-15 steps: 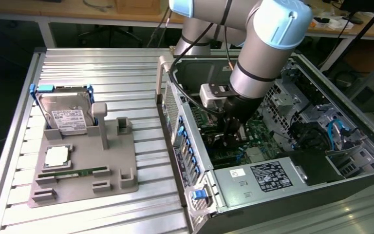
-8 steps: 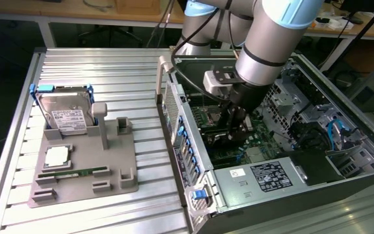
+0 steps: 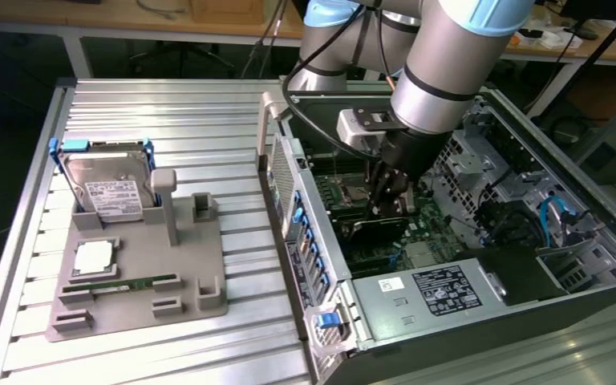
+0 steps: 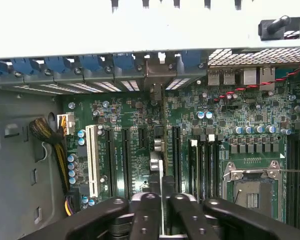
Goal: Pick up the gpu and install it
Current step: 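Insert the gpu into the slot, then press down on the gpu until it lock into place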
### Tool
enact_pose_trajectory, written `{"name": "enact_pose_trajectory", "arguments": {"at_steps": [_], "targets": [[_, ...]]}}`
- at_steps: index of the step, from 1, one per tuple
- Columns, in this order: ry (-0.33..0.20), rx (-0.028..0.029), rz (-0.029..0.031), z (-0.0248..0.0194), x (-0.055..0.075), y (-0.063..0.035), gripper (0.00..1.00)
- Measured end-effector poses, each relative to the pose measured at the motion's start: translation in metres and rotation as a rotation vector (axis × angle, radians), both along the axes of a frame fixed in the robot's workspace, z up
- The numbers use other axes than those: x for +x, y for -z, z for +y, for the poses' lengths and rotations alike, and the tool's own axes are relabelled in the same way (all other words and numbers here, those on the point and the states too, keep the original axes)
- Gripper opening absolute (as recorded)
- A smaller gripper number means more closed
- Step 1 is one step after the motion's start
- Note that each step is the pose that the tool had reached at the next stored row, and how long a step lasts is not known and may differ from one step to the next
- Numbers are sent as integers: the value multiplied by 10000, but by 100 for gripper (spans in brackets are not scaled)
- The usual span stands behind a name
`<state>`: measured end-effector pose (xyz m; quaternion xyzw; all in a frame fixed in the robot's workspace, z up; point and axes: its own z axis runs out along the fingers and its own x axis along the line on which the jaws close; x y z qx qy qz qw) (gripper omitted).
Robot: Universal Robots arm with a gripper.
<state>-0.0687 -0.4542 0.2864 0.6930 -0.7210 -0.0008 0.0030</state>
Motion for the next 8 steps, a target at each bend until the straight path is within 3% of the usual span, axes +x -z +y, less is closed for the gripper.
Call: {"name": "enact_pose_trajectory", "arguments": {"at_steps": [1, 8], "targets": [[0, 0, 0, 0, 0, 0, 11], [0, 0, 1, 0, 0, 0, 11]]}}
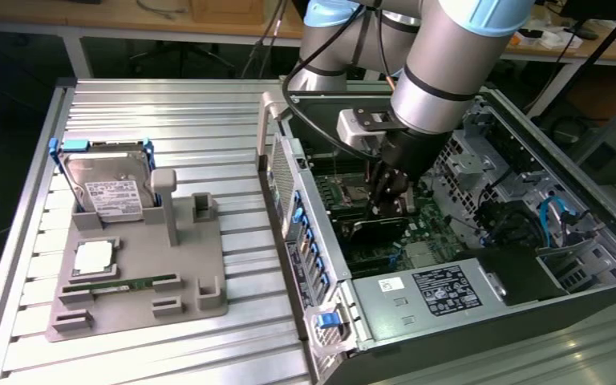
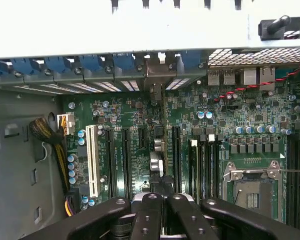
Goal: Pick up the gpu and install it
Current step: 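Press down on the gpu until it lock into place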
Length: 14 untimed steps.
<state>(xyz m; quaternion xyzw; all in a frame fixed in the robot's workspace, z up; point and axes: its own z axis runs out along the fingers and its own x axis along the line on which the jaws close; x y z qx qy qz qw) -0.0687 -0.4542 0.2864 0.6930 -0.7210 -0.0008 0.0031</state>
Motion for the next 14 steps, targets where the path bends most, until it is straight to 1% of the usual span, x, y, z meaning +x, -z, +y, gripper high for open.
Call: {"name": "enact_pose_trajectory", "arguments": {"at_steps": [1, 2, 3, 7, 8, 10, 11, 13, 14], "targets": [[0, 0, 0, 0, 0, 0, 11], [0, -3, -16, 0, -1, 2, 11], [0, -6, -26, 1, -5, 31, 11], [-1, -12, -27, 3, -6, 112, 11], [-1, -22, -24, 3, -7, 140, 11], [0, -19, -26, 3, -11, 141, 11], [1, -14, -26, 4, -20, 63, 11], [0, -6, -19, 4, -74, -20, 11], [0, 10, -16, 3, -112, -54, 11]]}}
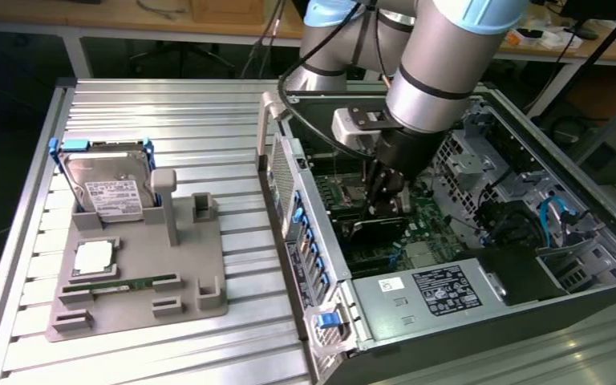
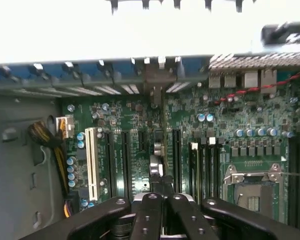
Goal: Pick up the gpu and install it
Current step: 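Press down on the gpu until it lock into place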
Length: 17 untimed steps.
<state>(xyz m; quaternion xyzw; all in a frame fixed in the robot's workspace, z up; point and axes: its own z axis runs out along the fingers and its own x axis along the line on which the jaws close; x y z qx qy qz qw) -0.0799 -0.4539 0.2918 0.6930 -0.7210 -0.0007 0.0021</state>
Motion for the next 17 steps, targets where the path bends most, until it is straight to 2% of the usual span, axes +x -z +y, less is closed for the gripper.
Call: {"name": "enact_pose_trajectory", "arguments": {"at_steps": [5, 6, 12, 15, 17], "targets": [[0, 6, 12, 0, -254, -59, 11], [0, 6, 40, 0, -287, -68, 11], [0, 22, 358, 0, -468, -148, 11], [0, 22, 445, 4, -579, -149, 11], [0, 20, 474, 4, -582, -158, 11]]}}
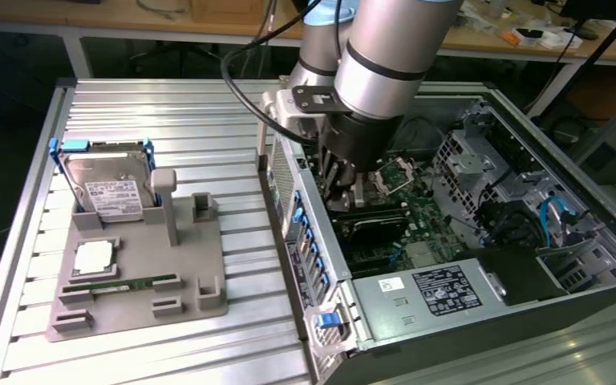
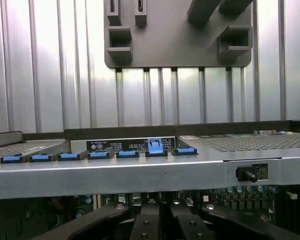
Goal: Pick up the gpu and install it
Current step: 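Press down on the gpu until it lock into place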
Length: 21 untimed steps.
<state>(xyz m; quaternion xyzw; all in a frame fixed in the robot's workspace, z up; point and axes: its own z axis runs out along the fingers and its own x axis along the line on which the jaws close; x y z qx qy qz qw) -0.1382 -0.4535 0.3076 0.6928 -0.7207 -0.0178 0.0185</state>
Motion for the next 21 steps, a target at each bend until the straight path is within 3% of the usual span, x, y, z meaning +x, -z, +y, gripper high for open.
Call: {"name": "enact_pose_trajectory", "arguments": {"at_steps": [4, 10, 11, 14, 21], "targets": [[0, 1, 3, 0, 0, -45, 11], [0, -15, 10, -7, -1, 28, 11], [-1, -1, 6, -6, 16, 29, 11], [0, 67, -8, -6, 271, -2, 11], [1, 70, 62, -5, 272, -3, 11]]}}
